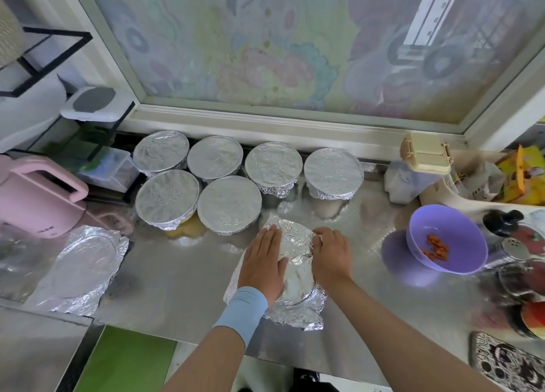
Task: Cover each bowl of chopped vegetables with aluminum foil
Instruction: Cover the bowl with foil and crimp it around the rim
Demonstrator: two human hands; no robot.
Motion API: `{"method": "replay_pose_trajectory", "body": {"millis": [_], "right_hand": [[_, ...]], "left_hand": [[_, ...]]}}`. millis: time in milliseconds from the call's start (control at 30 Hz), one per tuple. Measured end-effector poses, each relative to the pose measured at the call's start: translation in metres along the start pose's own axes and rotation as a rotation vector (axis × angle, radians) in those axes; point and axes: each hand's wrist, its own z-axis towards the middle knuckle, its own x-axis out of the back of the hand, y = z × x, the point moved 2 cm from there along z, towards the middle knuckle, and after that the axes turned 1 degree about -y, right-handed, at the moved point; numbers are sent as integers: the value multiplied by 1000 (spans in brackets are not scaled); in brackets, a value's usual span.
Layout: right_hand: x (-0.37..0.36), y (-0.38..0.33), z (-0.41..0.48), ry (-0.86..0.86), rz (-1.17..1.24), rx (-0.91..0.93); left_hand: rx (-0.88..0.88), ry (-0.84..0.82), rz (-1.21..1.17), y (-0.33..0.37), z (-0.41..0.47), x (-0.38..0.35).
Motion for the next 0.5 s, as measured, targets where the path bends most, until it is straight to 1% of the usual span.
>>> {"method": "replay_pose_trajectory", "body": {"millis": [67, 167, 200, 233, 267, 333, 367, 500], "right_hand": [[0, -2, -2, -25, -99, -20], [4, -9, -8, 29, -211, 154], [5, -11, -10, 29, -216, 211], [4, -13, -13, -17, -182, 233], [4, -16, -15, -84, -124, 218], [-2, -16, -18, -245, 15, 113], [-5, -15, -18, -291, 43, 79], [-6, -12, -16, -299, 239, -31]], "left_hand": [[15, -12, 2, 0, 1, -1], [32, -25, -1, 0, 0, -3], [43, -28, -6, 0, -1, -4], [56, -29, -14, -1, -1, -5], [67, -31, -27, -2, -2, -5], [85, -33, -68, -4, -1, -7], [93, -30, -93, -5, 0, -7], [156, -6, -219, -6, 6, -3]]}}
